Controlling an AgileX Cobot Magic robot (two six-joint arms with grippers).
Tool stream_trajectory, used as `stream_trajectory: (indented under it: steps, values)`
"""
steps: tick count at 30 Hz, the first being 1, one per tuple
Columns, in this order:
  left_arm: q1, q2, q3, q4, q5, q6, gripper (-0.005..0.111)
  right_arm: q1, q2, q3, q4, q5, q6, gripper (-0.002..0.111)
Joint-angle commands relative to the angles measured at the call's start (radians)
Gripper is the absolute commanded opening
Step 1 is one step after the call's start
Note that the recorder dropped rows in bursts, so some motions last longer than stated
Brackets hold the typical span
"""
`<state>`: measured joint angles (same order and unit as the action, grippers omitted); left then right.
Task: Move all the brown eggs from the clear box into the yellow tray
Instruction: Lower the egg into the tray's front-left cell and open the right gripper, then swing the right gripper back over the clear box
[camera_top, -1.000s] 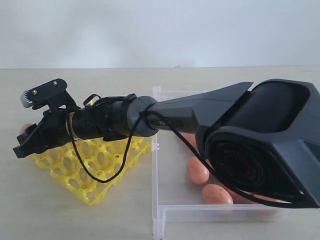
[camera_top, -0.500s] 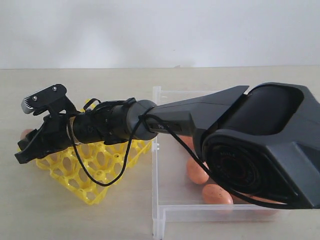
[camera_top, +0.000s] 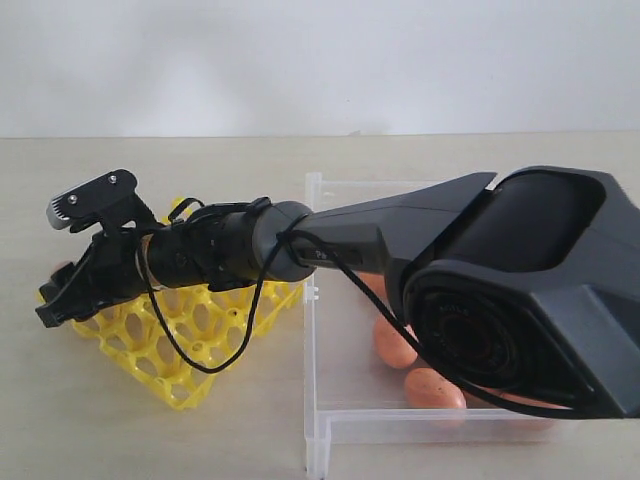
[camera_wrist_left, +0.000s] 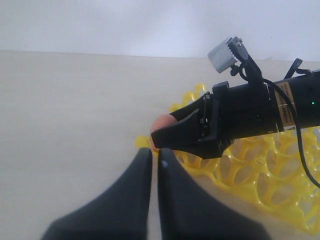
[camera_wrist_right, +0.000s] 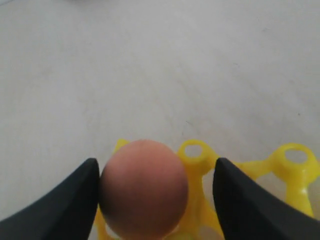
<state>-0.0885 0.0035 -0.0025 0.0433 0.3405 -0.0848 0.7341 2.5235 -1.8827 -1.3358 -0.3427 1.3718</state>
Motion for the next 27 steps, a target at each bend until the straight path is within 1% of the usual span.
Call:
stream_trajectory:
  steps: [1,8,13,15,16,18,19,20,21,22,25,27]
  values:
    - [-0.004,-0.003,0.003,-0.003,-0.002,-0.001,0.004,-0.003,-0.011,-0.003,-0.007,0.018,-0.002,0.057]
    - [-0.004,-0.003,0.003,-0.003,-0.002,-0.001,0.004,-0.005,-0.088,-0.003,-0.009,0.068,-0.021,0.057]
    - [-0.004,-0.003,0.003,-0.003,-0.002,-0.001,0.004,-0.005,-0.162,-0.003,-0.016,0.070,-0.010,0.057]
    - [-0.004,-0.003,0.003,-0.003,-0.002,-0.001,0.004,-0.005,-0.205,-0.003,-0.037,0.060,0.068,0.057]
    - [-0.004,-0.003,0.003,-0.003,-0.002,-0.001,0.004,-0.005,-0.229,-0.003,-0.061,0.052,0.137,0.055]
    - [-0.004,-0.003,0.003,-0.003,-0.002,-0.001,0.004,-0.005,-0.274,-0.003,-0.187,0.024,0.308,0.044]
    - [-0.004,-0.003,0.003,-0.003,-0.002,-0.001,0.004,-0.005,-0.300,-0.003,-0.302,0.001,0.419,0.034]
    - [-0.004,-0.003,0.003,-0.003,-0.002,-0.001,0.004,-0.005,-0.326,-0.003,-0.409,-0.034,0.530,0.021]
    - [-0.004,-0.003,0.003,-0.003,-0.002,-0.001,0.004,-0.007,-0.344,0.008,-0.409,-0.069,0.549,0.007]
    - [-0.004,-0.003,0.003,-0.003,-0.002,-0.001,0.004,-0.010,-0.365,0.018,-0.409,-0.129,0.533,0.000]
    - [-0.004,-0.003,0.003,-0.003,-0.002,-0.001,0.004,-0.017,-0.422,0.060,-0.409,-0.274,0.482,0.000]
    - [-0.004,-0.003,0.003,-0.003,-0.002,-0.001,0.004,-0.019,-0.459,0.110,-0.409,-0.304,0.467,0.000]
